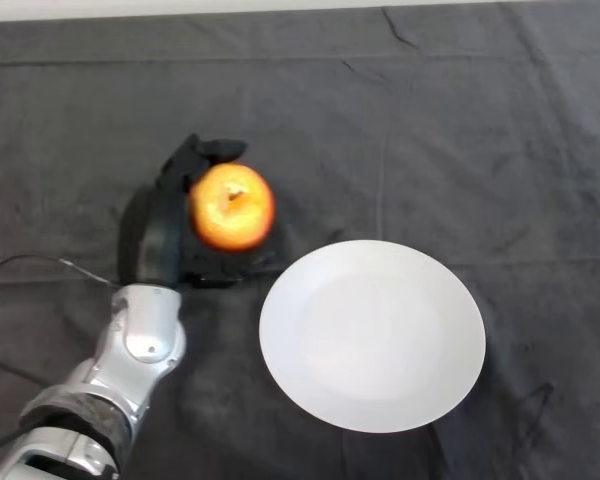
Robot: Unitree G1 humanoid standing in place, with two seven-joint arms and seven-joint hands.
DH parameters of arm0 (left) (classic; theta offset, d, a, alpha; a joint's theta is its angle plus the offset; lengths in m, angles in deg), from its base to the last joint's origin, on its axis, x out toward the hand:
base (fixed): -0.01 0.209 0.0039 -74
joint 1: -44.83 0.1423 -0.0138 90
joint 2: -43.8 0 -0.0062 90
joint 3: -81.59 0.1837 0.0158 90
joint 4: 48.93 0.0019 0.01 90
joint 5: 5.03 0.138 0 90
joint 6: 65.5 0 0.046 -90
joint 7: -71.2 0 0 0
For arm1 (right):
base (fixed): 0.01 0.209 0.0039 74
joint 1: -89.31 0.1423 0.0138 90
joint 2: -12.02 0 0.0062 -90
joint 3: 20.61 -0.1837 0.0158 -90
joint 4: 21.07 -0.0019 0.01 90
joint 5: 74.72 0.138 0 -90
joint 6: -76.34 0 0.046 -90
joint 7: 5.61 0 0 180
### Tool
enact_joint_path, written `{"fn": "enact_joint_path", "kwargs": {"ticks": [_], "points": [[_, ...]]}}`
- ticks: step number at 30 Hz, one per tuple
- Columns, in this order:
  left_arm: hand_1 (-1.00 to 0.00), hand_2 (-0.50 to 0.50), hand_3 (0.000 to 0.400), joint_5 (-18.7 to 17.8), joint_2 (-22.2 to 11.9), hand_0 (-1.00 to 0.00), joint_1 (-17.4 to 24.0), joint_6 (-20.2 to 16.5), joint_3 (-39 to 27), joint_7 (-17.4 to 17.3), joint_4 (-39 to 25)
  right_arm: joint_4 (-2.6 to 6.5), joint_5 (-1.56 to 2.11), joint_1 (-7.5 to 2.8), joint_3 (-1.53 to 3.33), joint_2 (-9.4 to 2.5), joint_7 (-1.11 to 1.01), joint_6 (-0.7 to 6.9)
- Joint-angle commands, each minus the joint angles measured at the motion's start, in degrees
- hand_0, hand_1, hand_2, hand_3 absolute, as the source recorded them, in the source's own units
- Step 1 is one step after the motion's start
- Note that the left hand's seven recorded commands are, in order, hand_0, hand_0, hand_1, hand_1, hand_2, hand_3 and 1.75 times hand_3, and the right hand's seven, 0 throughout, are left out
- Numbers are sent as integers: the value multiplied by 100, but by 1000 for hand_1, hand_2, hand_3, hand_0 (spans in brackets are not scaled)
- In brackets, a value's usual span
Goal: Move the apple to the plate
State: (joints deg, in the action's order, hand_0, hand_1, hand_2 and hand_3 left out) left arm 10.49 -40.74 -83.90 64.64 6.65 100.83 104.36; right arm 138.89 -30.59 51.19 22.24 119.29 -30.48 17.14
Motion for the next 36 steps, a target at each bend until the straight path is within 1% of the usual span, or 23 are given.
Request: {"fn": "enact_joint_path", "kwargs": {"ticks": [1, 7, 20, 26, 30, 36], "points": [[-1000, 0, 400, 130, 29, -1000, -137, 129, 210, 133, -373, 23, 54, -205, -23, 95, 4, -36], [-1000, 0, 400, 32, 114, -1000, -112, 134, 780, 250, -544, 24, 55, -205, -23, 95, 3, -36], [-1000, 0, 400, -376, 142, -1000, -78, 84, 2149, 411, -847, 28, 55, -203, -23, 97, 2, -36], [-1000, 0, 400, -589, 136, -1000, -87, 59, 2713, 415, -885, 31, 55, -202, -24, 99, 1, -36], [-1000, 0, 400, -720, 109, -1000, -111, 83, 3011, 351, -832, 34, 55, -201, -24, 100, 0, -36], [-1000, 0, 400, -748, 56, -1000, -152, 157, 3383, 276, -669, 39, 55, -199, -25, 103, -1, -35]]}}
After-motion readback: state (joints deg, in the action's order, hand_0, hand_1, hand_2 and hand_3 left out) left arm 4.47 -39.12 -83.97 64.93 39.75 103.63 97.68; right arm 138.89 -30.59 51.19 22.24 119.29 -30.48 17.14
